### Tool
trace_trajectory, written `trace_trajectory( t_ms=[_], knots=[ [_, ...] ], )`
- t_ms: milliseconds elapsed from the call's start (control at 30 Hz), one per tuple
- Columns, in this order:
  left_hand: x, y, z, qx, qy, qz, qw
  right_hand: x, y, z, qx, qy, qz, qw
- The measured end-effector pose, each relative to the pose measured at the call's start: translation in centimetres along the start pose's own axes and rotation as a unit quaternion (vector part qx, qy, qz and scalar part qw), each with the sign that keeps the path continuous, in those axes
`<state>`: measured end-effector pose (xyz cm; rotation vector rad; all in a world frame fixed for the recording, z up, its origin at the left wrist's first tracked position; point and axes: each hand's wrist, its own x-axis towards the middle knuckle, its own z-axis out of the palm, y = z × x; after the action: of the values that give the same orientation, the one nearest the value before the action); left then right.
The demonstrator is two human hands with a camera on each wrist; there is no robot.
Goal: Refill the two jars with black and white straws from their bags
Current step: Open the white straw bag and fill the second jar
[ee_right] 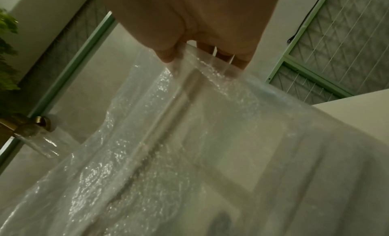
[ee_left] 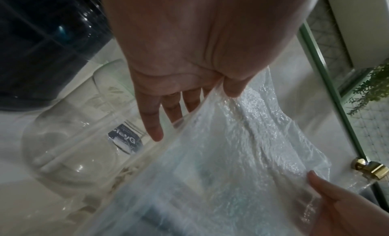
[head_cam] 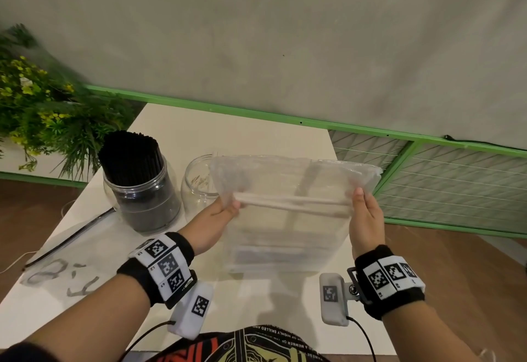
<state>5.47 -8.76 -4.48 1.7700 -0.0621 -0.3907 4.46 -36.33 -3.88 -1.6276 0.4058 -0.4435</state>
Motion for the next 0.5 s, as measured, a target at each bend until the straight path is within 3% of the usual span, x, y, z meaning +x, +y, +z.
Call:
trace_trajectory(
  t_ms=[167,400,500],
  knots=[
    [0.1,0.3,-0.5,-0.035,0.064,0.023,0.997,0.5,-0.1,-0.4,0.003,0.005,-0.016,1.000],
    [0.5,0.1,-1.4,0.004,0.063,0.048,0.997,0.9,-0.2,-0.4,-0.054,0.015,-0.035,0.998],
    [0.5,0.3,-1.5,0.008,0.068,0.055,0.996,1.0,-0.7,-0.7,-0.111,0.031,-0.076,0.990]
  ],
)
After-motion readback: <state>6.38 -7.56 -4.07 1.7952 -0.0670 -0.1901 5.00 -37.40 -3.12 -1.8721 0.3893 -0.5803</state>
